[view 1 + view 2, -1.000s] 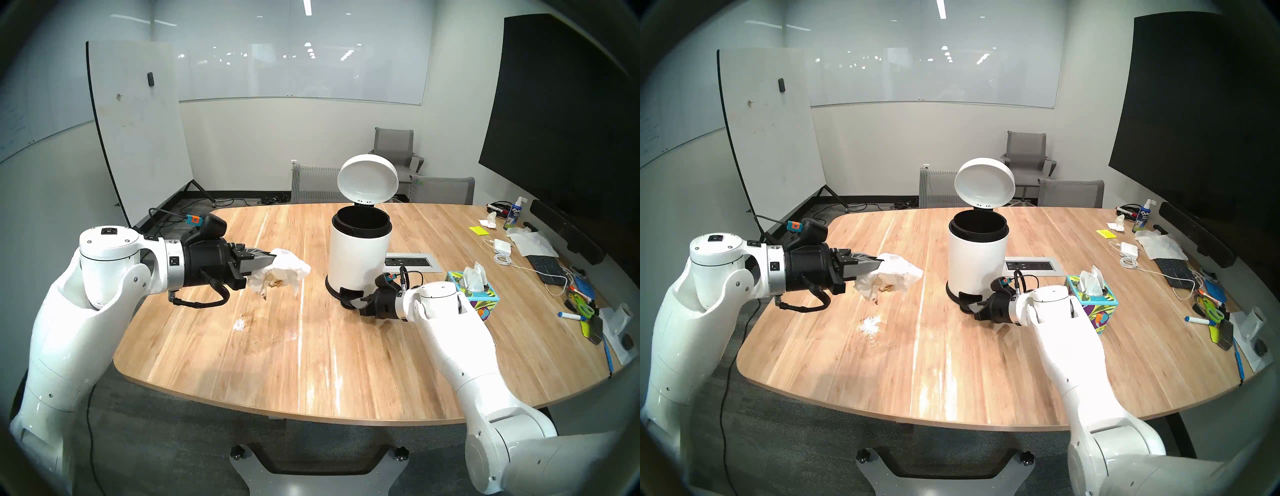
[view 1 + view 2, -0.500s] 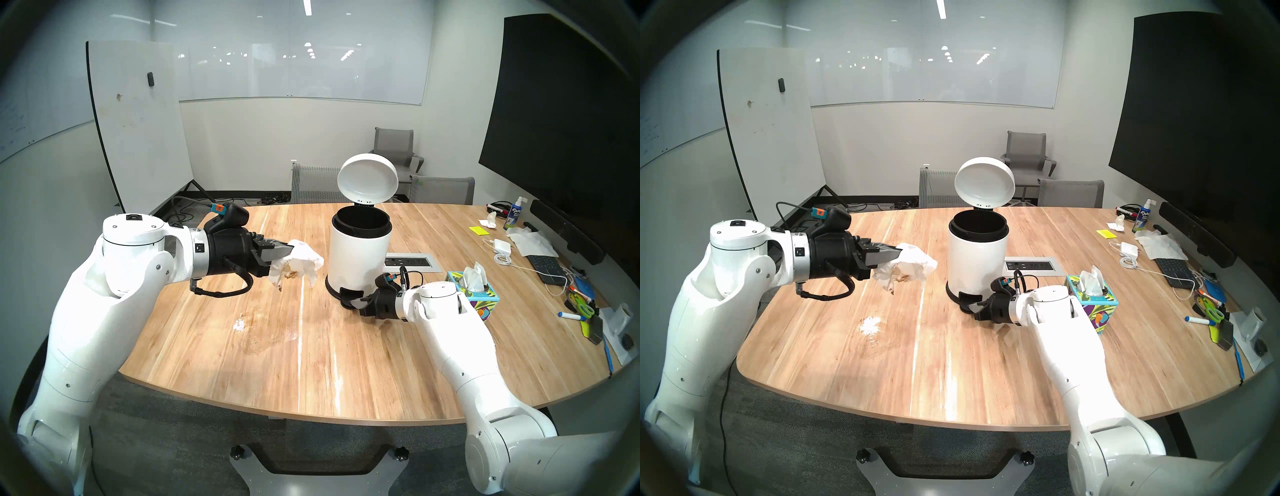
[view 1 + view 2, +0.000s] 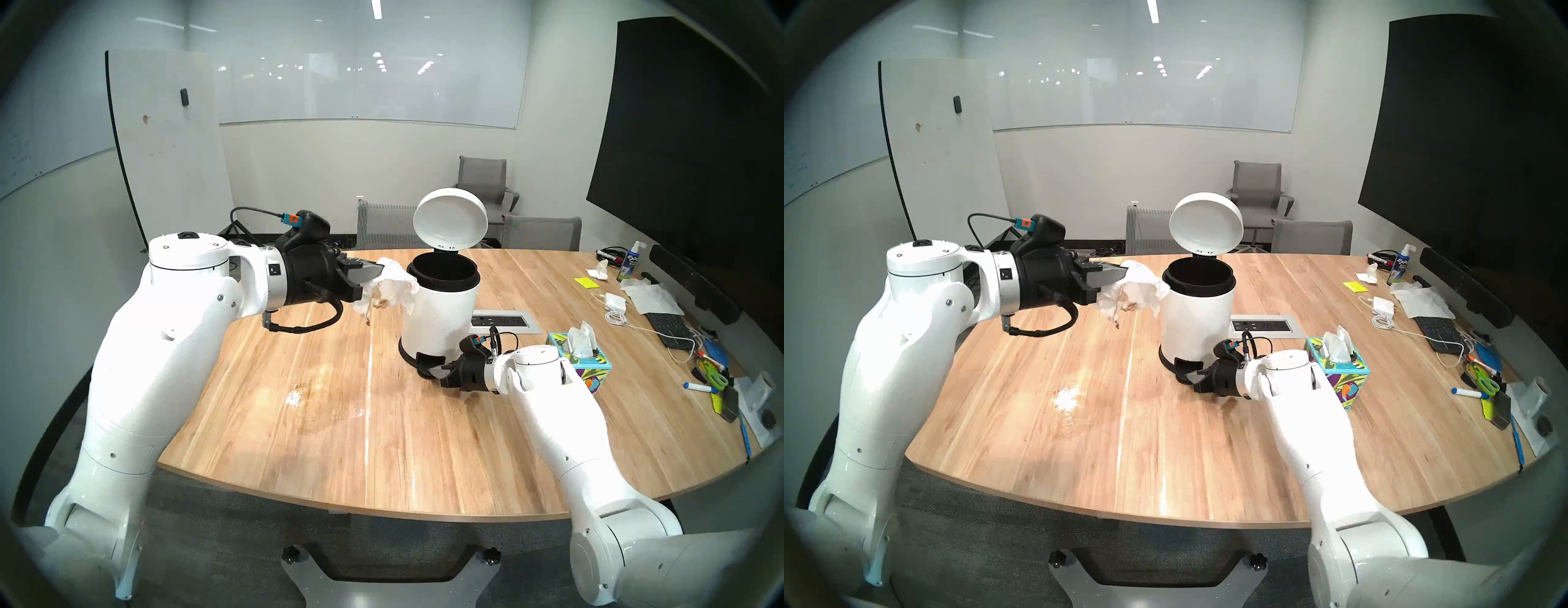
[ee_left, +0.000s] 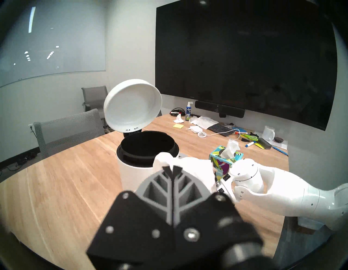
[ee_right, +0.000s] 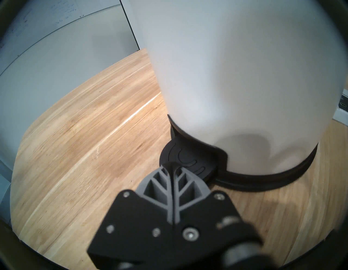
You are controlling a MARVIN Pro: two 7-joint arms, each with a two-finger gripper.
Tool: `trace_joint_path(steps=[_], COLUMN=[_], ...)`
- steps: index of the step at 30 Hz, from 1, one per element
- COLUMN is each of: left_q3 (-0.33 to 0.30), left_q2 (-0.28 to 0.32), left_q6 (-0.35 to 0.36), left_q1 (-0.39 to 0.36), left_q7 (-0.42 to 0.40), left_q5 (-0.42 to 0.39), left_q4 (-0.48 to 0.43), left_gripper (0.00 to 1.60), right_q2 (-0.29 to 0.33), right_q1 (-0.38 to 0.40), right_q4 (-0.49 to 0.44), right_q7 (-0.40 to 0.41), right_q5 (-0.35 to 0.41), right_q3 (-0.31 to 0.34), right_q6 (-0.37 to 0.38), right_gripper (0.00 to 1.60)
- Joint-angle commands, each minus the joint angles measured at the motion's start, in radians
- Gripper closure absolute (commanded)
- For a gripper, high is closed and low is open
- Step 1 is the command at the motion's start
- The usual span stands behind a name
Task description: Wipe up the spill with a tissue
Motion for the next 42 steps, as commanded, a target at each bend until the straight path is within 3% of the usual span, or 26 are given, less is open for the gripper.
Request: trace_joint_path(steps=[1,7,11,12,13,14,15,19,20,22,42], left_q3=[0.016,0.050,0.060,0.076,0.067,0.079,0.075,0.107,0.099,0.108,0.211], left_q2=[-0.105,-0.169,-0.188,-0.211,-0.212,-0.231,-0.236,-0.272,-0.275,-0.308,-0.371], left_q6=[0.007,0.039,0.038,0.049,0.045,0.049,0.049,0.049,0.049,0.049,0.049], left_q1=[-0.104,-0.177,-0.178,-0.227,-0.198,-0.239,-0.219,-0.286,-0.252,-0.286,-0.451], left_q7=[0.043,0.070,0.085,0.089,0.096,0.097,0.104,0.113,0.121,0.126,0.151], left_q5=[0.017,0.044,0.052,0.059,0.060,0.066,0.069,0.081,0.084,0.098,0.115], left_q4=[0.016,0.066,0.070,0.099,0.081,0.109,0.098,0.148,0.128,0.160,0.363], left_gripper=[1.60,1.60,1.60,1.60,1.60,1.60,1.60,1.60,1.60,1.60,1.60], right_q2=[0.001,0.001,0.001,0.001,0.001,0.001,0.001,0.001,0.001,0.001,0.000], right_q1=[-0.007,-0.007,-0.007,-0.007,-0.006,-0.006,-0.006,-0.006,-0.006,-0.006,-0.007], right_q4=[0.003,0.003,0.003,0.004,0.004,0.004,0.004,0.004,0.004,0.004,0.002], right_q7=[-0.001,0.000,0.000,0.000,0.000,0.000,0.000,0.001,0.001,0.001,0.000], right_q5=[-0.003,-0.003,-0.003,-0.003,-0.003,-0.003,-0.003,-0.004,-0.004,-0.004,-0.006], right_q3=[-0.002,-0.002,-0.002,-0.002,-0.002,-0.002,-0.002,-0.002,-0.002,-0.002,-0.001], right_q6=[0.003,0.003,0.003,0.003,0.003,0.003,0.002,0.003,0.003,0.003,0.004], right_gripper=[1.60,1.60,1.60,1.60,1.60,1.60,1.60,1.60,1.60,1.60,1.60])
